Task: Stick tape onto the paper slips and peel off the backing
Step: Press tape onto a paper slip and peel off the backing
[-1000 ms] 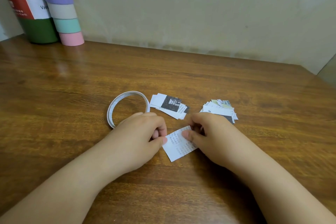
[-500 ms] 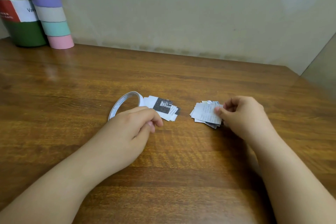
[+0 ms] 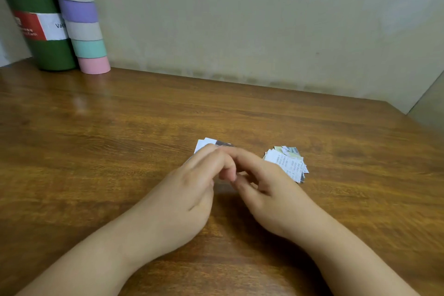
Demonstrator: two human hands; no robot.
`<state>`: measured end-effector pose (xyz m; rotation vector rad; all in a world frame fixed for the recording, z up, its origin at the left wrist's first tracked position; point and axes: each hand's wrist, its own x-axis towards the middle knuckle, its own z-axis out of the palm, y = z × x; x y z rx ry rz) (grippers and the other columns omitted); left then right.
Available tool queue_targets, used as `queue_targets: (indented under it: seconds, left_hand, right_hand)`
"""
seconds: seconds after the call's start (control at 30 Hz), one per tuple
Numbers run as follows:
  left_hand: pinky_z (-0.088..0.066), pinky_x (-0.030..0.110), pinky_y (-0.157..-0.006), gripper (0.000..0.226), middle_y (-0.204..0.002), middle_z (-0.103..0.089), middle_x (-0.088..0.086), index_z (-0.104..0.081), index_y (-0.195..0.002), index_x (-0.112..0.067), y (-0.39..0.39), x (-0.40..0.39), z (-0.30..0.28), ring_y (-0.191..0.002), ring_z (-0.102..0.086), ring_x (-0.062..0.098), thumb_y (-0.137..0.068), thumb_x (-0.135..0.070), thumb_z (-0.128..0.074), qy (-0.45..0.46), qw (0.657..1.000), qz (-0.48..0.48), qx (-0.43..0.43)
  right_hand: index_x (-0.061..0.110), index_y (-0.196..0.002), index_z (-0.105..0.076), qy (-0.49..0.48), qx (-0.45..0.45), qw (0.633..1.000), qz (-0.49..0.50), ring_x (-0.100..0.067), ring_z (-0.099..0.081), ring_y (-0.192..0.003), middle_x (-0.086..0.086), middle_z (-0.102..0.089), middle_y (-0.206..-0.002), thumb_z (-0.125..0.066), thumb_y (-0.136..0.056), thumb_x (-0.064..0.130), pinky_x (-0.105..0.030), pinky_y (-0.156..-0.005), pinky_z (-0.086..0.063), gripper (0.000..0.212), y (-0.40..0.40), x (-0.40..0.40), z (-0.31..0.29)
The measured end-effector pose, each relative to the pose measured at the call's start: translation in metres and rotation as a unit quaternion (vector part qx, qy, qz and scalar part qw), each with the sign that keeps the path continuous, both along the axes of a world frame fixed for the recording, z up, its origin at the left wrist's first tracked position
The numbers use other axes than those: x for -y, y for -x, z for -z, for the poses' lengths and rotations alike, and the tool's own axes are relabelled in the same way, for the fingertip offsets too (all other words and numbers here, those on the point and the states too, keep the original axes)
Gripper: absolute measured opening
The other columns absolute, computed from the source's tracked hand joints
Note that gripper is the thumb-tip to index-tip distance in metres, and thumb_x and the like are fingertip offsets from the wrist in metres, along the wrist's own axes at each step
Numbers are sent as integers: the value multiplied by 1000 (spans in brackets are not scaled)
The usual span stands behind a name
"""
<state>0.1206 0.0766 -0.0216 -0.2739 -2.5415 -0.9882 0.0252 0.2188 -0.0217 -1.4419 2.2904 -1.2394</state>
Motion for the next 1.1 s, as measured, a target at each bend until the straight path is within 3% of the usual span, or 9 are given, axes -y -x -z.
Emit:
queue_targets:
  seconds: [0.07,0.17,0.3,0.43,0.53,0.67,0.77,0.93,1.1]
  left_hand:
    - [-37,11,-76,37,-104,-42,-17,-41,-94,-37,0,-1,1,-92,-49,2,-84,-2,-37,-19,1000,-6,-2]
    - [-33,4,-76,32,-105,-39,-20,-40,-97,-37,1,-2,0,-87,-51,-3,-87,-6,-44,-47,996,-69,-9]
    - [-34,4,-72,31,-88,-55,-15,-44,-100,-40,1,1,-1,-87,-54,0,-85,-17,-57,-97,987,-127,23]
    - [-34,4,-68,8,-75,-61,-12,-62,-80,-30,0,1,-5,-82,-54,-1,-84,-23,-60,-84,984,-159,13]
    - [-35,8,-61,18,-69,-59,-12,-64,-69,-30,-1,0,-7,-65,-52,-4,-84,-19,-62,-84,984,-157,21]
    - [-39,23,-61,21,-78,-65,-13,-67,-72,-32,0,1,-8,-70,-57,17,-85,-16,-62,-118,983,-137,37]
    - [-38,25,-61,16,-79,-65,-11,-66,-74,-33,1,2,-7,-68,-56,21,-85,-23,-62,-128,983,-126,30]
    - [-43,21,-78,15,-78,-67,-9,-67,-83,-31,4,7,-4,-79,-59,5,-78,-29,-53,-210,973,-92,40]
    - [-44,15,-77,17,-77,-68,-9,-68,-87,-31,4,7,-5,-78,-61,2,-78,-25,-54,-274,960,-55,31]
  right_hand:
    - [31,-123,-55,8,29,1000,1,-13,-62,-98,16,-64,-111,-44,-94,8,-34,-89,-49,39,1,0,0]
    - [35,-117,-58,40,78,996,19,-18,-63,-95,15,-66,-107,-47,-95,5,-36,-88,-48,39,3,-3,-1]
    - [37,-112,-57,57,94,994,25,-26,-62,-92,14,-65,-102,-49,-94,4,-37,-86,-50,38,2,-5,-2]
    - [32,-112,-58,74,115,990,28,-26,-60,-92,6,-65,-98,-49,-94,2,-36,-84,-48,36,3,-6,-3]
    - [32,-111,-59,87,116,989,33,-18,-61,-91,2,-65,-98,-49,-94,2,-32,-81,-49,36,3,-7,-4]
    - [28,-111,-60,107,125,986,33,-6,-61,-89,2,-66,-97,-48,-94,-1,-17,-77,-46,36,4,-7,-5]
    - [26,-114,-60,113,128,985,30,-6,-61,-89,1,-66,-97,-47,-94,-3,-17,-78,-45,38,4,-6,-4]
    - [23,-125,-53,169,139,975,32,-8,-61,-80,0,-66,-91,-44,-94,-6,-18,-74,-46,43,3,-5,-7]
    - [28,-113,-60,200,109,968,100,-8,-63,-86,6,-66,-94,-54,-92,7,-18,-73,-48,30,5,-7,-10]
